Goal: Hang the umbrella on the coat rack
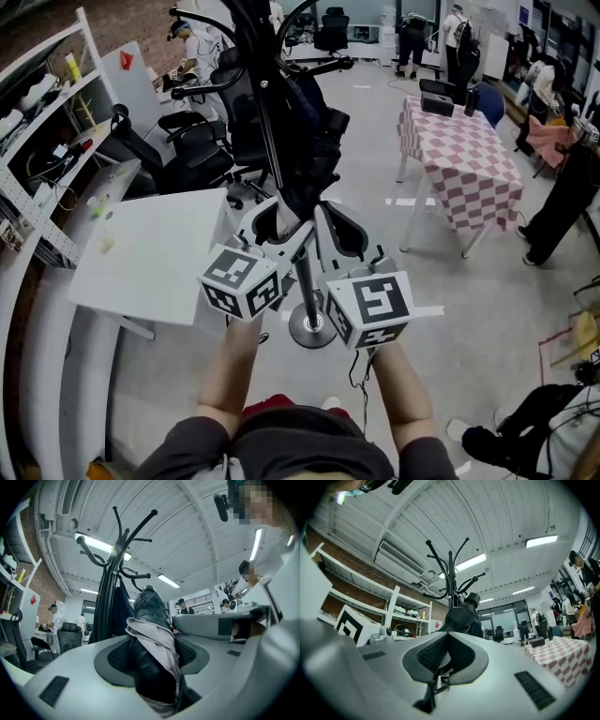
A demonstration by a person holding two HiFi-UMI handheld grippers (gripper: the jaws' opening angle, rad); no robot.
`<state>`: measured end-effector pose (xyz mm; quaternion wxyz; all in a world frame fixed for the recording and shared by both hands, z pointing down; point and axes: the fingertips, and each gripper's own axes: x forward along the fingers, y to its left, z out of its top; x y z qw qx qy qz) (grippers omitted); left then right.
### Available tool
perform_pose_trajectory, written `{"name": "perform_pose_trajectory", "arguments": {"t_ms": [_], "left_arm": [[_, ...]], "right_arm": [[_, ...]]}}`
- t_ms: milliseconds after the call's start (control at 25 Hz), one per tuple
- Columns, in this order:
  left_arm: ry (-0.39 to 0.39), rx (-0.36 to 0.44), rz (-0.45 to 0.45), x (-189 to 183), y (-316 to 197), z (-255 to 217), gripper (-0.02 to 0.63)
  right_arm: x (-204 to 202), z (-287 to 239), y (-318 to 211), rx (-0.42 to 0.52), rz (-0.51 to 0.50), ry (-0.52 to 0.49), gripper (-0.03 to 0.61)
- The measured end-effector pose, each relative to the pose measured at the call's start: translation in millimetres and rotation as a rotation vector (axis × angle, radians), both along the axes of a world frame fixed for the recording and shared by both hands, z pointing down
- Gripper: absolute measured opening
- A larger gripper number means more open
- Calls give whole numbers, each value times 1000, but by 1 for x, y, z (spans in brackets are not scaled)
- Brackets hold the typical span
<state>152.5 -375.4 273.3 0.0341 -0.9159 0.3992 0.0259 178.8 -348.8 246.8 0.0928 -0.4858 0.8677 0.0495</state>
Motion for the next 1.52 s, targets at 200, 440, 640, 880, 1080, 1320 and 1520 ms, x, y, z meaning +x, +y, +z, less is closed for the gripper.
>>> {"name": "perform_pose_trajectory", "arguments": {"t_ms": [200, 440, 640, 880, 1080, 1320, 1520], "left_arm": [[18, -27, 1, -3, -5, 10, 232], [44, -41, -4, -7, -12, 17, 232], [45, -47, -13, -9, -17, 24, 233], [44, -57, 2, -7, -21, 33, 236], [31, -62, 20, -5, -22, 39, 241], [24, -67, 38, -3, -27, 43, 241], [17, -88, 44, 2, -31, 47, 247]], "right_arm": [[-1, 10, -4, -26, 17, 17, 17], [1, 23, -8, -62, 42, 32, 17], [-1, 32, -11, -94, 58, 42, 17], [-1, 42, -12, -116, 78, 44, 17], [-2, 49, -11, -131, 97, 49, 17], [3, 57, -11, -150, 132, 48, 17], [7, 61, -10, -166, 164, 50, 17]]}}
